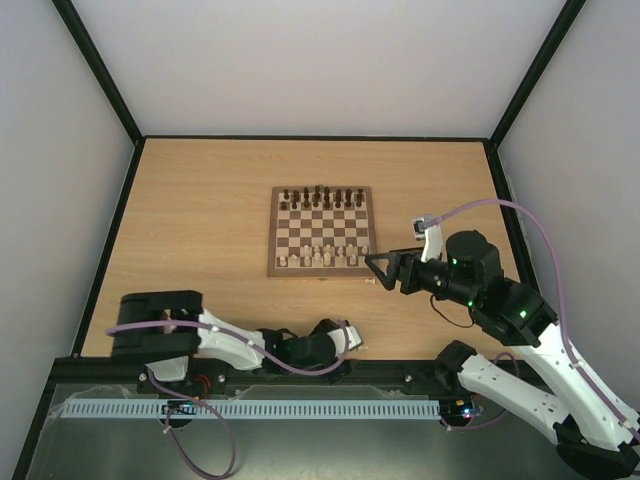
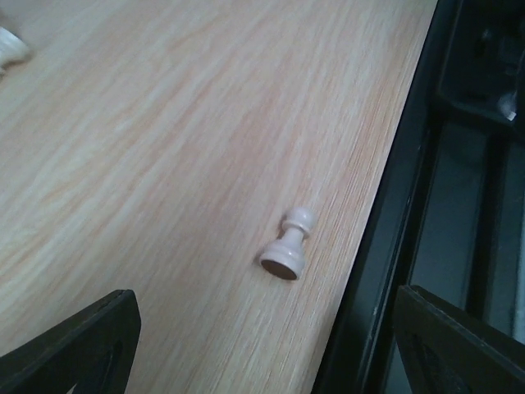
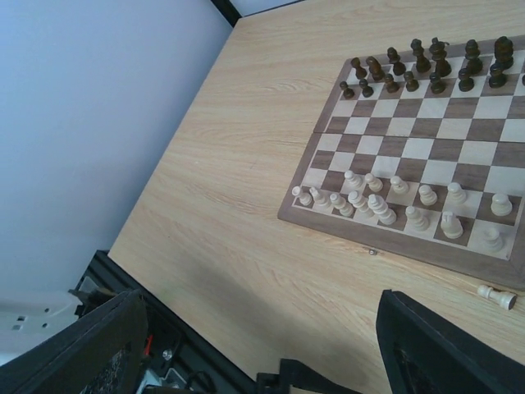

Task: Set up the chess pieces on the board
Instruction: Pick up the chess piece at the center of the board.

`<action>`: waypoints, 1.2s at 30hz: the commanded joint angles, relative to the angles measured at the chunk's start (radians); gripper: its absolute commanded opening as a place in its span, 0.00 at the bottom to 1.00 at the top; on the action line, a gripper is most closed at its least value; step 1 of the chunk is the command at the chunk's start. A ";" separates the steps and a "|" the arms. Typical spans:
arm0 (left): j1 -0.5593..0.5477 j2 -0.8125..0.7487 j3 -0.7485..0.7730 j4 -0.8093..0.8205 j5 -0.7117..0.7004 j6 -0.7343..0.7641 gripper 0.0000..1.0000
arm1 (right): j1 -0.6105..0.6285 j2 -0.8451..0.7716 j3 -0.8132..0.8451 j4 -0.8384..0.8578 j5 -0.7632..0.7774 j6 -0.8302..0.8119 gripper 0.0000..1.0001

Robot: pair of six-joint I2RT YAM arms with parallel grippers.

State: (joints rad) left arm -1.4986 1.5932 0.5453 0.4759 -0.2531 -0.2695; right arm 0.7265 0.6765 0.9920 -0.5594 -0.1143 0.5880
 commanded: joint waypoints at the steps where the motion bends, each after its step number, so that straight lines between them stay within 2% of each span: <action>1: -0.013 0.105 -0.005 0.222 0.041 0.127 0.87 | -0.003 -0.046 -0.027 -0.022 -0.033 -0.024 0.77; 5: -0.034 0.170 -0.051 0.372 0.094 0.190 0.85 | -0.002 -0.090 -0.055 -0.031 -0.023 -0.047 0.77; 9: -0.068 0.215 -0.044 0.391 0.082 0.242 0.83 | -0.004 -0.119 -0.086 -0.037 -0.029 -0.054 0.77; 14: -0.063 0.178 -0.101 0.430 0.141 0.270 0.82 | -0.003 -0.145 -0.119 -0.034 -0.014 -0.050 0.77; 21: 0.040 0.083 -0.190 0.474 0.321 0.285 0.81 | -0.003 -0.141 -0.139 -0.002 -0.003 -0.039 0.77; 30: 0.126 0.103 -0.133 0.448 0.555 0.333 0.78 | -0.003 -0.132 -0.169 0.036 0.013 -0.058 0.77; 36: 0.190 0.109 -0.122 0.430 0.598 0.366 0.78 | -0.003 -0.122 -0.169 0.037 0.009 -0.075 0.77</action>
State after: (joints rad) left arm -1.3376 1.6962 0.3992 0.8864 0.2665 0.0486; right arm 0.7265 0.5480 0.8299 -0.5472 -0.1104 0.5381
